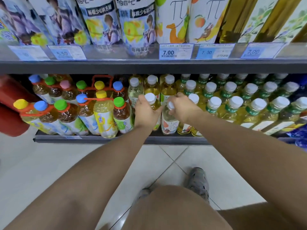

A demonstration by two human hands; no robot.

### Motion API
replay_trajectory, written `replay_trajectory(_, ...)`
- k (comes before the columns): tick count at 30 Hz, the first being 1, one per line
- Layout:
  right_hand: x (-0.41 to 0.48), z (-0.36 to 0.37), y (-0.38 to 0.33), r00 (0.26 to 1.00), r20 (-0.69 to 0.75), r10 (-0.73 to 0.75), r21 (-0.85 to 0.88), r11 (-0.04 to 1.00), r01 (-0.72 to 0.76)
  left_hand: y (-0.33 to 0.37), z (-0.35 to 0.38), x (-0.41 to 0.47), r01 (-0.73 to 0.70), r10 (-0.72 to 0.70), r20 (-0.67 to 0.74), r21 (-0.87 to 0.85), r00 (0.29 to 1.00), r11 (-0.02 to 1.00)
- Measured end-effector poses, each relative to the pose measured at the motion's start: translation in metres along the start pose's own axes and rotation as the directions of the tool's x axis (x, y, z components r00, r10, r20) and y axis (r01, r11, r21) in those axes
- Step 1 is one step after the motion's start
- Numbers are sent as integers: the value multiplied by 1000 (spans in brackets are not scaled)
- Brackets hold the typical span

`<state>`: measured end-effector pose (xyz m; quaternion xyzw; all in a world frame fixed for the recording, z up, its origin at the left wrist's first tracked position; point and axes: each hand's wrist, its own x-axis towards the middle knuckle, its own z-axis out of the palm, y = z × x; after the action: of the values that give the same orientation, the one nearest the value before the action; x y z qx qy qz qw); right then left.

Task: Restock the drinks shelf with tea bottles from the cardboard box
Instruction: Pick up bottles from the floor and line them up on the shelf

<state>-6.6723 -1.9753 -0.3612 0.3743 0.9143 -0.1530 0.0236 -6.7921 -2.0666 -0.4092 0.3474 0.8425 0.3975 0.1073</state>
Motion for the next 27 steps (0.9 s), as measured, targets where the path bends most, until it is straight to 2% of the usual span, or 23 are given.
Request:
replay_trajectory(5, 14, 9, 1, 997, -28, 77, 80, 994, -74, -8, 13, 12, 97, -98, 13, 85, 995, 992)
replay_trajectory(9, 11, 5, 2, 996, -44, 73, 117, 991, -68, -3, 12, 25, 33, -55, 149, 145, 987, 989)
replay_trajectory(13, -14, 17, 2, 967, -230, 105, 208, 976, -56, -13, -2, 27, 83, -98, 279, 66, 955, 994)
replay_trajectory(15, -34, 32, 1, 949, -275, 152, 279, 958, -73, -25, -6, 18, 110, -121, 288, 55, 950, 992)
replay_trajectory(17, -49, 52, 0, 959, -181, 218, 295, 942, -158, -35, -4, 8, 159, -162, 271, 33, 949, 987)
replay_trajectory(19, -58, 74, -1, 963, -1, 268, 282, 924, -257, -41, 1, 0, 221, -215, 270, 6, 939, 975)
replay_trajectory(22, -54, 99, -2, 944, 165, 287, 351, 877, -328, -51, 14, -6, 273, -266, 285, 16, 921, 962)
replay_trajectory(25, -36, 119, -1, 926, 221, 307, 425, 824, -375, -58, 27, -1, 267, -273, 308, 62, 911, 962)
replay_trajectory(27, -20, 130, 3, 929, 185, 319, 490, 790, -369, -62, 36, 6, 242, -252, 331, 71, 910, 968)
